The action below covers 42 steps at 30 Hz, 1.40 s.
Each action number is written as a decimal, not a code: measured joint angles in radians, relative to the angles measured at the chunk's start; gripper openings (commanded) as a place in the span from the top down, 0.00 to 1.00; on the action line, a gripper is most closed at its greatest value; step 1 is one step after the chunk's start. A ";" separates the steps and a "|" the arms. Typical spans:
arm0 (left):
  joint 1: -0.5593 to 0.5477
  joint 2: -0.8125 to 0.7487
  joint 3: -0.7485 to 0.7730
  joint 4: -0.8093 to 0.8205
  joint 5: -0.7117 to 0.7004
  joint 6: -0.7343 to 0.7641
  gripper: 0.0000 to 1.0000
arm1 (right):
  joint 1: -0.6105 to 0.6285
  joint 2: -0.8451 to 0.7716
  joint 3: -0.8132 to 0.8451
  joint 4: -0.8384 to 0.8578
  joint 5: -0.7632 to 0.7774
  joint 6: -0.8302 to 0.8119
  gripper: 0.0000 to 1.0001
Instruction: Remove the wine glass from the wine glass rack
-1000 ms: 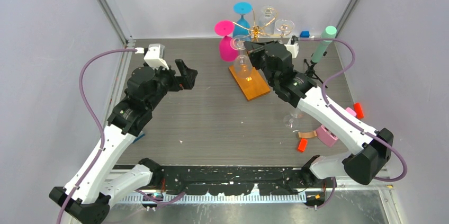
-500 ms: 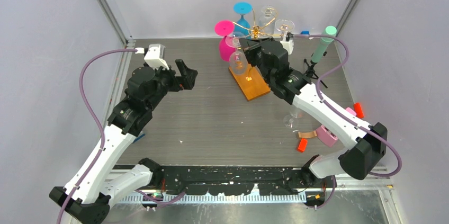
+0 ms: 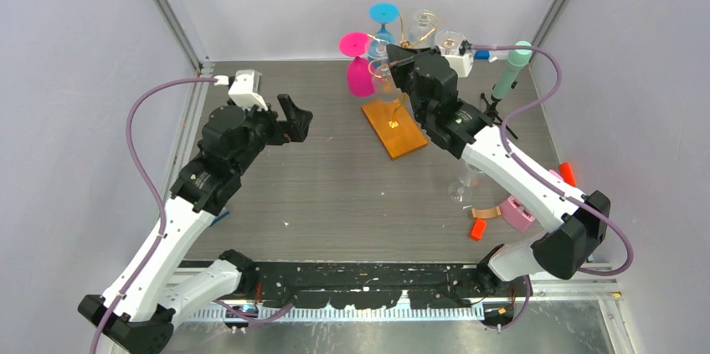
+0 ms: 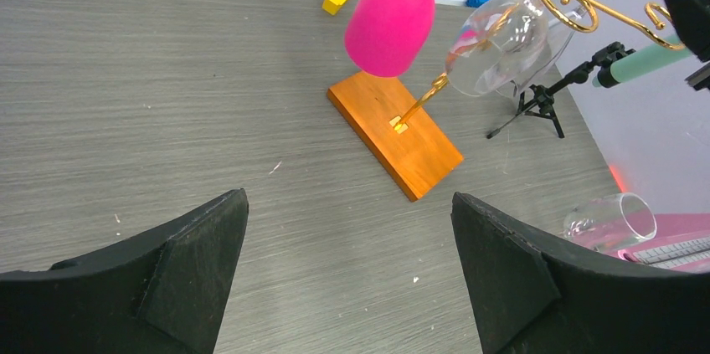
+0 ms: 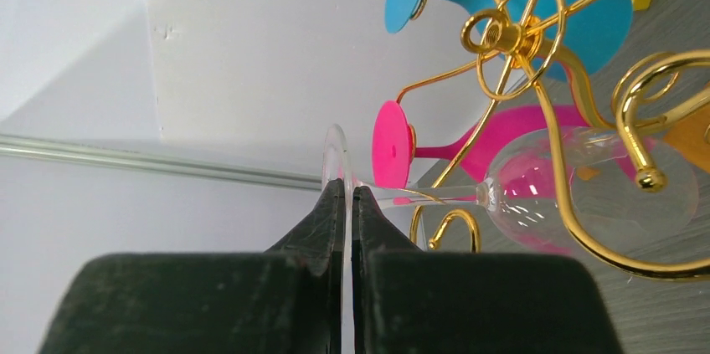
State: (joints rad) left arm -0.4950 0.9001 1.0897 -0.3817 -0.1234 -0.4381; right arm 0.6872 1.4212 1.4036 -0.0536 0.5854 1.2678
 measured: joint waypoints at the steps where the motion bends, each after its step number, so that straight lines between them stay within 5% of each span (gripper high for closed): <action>1: 0.000 0.000 0.000 0.000 0.000 0.000 0.06 | 0.000 0.000 0.010 -0.005 0.014 -0.005 1.00; 20: 0.000 0.001 -0.005 0.000 0.002 -0.003 0.06 | 0.000 -0.069 -0.002 -0.149 0.092 0.035 1.00; 33: 0.000 0.013 -0.006 0.003 0.062 -0.034 0.00 | -0.001 -0.189 -0.091 -0.220 -0.037 0.124 1.00; 42: 0.000 0.034 -0.069 0.156 0.305 -0.048 0.01 | -0.001 -0.305 -0.182 -0.280 -0.262 0.164 1.00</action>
State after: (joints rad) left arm -0.4950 0.9340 1.0206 -0.2260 0.1814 -0.4866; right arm 0.6861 1.1160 1.2213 -0.3336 0.3233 1.4319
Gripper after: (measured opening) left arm 0.994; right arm 0.041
